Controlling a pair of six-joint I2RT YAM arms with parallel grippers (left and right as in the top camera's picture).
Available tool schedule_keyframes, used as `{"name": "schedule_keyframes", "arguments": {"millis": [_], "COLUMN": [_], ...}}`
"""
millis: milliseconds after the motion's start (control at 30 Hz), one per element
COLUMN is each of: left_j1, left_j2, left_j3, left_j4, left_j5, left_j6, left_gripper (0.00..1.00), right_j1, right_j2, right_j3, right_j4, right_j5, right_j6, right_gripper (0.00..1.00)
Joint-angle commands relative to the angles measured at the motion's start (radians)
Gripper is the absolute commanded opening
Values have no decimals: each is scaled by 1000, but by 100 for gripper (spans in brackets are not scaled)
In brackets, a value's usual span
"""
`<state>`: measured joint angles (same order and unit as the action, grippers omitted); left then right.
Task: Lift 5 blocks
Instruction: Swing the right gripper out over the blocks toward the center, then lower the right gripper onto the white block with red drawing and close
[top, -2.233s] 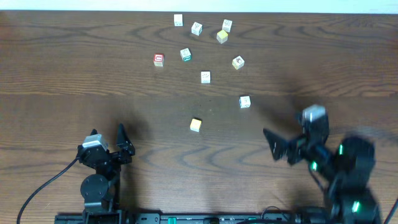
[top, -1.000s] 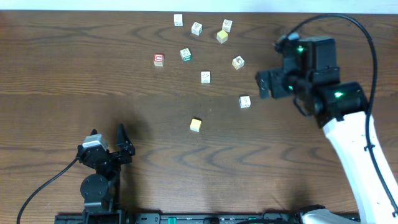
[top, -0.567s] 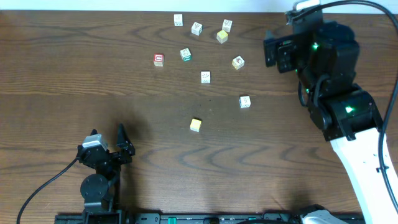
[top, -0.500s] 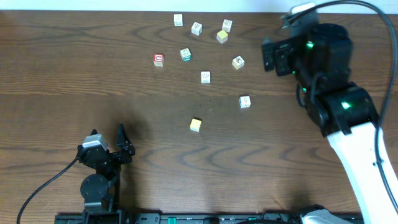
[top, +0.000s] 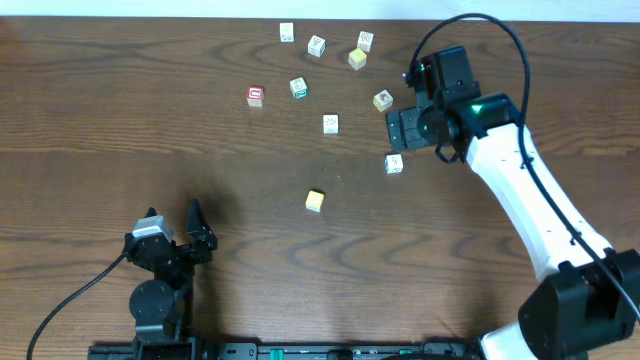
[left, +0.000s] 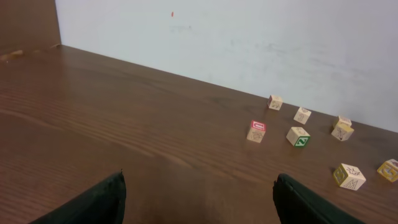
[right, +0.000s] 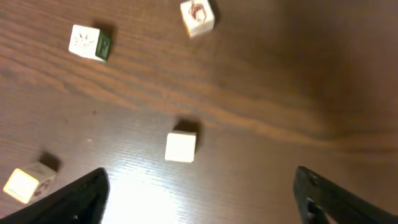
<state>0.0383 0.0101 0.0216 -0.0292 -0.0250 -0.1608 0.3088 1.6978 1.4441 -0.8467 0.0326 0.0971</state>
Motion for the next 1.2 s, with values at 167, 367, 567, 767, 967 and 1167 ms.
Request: {"name": "schedule_keyframes", "arguments": {"millis": [167, 367, 567, 767, 967, 1167], "left_j1": [4, 4, 4, 4, 5, 4], "left_j2": [-6, -6, -6, -6, -6, -6], "left_j3": [-18, -18, -18, -18, -18, -18], "left_j4": [-42, -42, -42, -42, -42, -42], "left_j5": [-11, -11, -11, -11, -12, -11], "left_j6": [-6, -6, -6, -6, -6, -6], "left_gripper": [76, 76, 76, 76, 76, 76], "right_j1": [20, 21, 34, 53, 54, 53], "right_j2": [42, 42, 43, 43, 50, 97], "right_j3": [-63, -209, -315, -343, -343, -343], "right_j4": [4, 105, 237, 344, 428, 475], "right_j5": [-35, -56, -69, -68, -48, -33], "right_j6": [142, 142, 131, 123, 122, 122], "right_gripper": [82, 85, 86, 87, 87, 88]}}
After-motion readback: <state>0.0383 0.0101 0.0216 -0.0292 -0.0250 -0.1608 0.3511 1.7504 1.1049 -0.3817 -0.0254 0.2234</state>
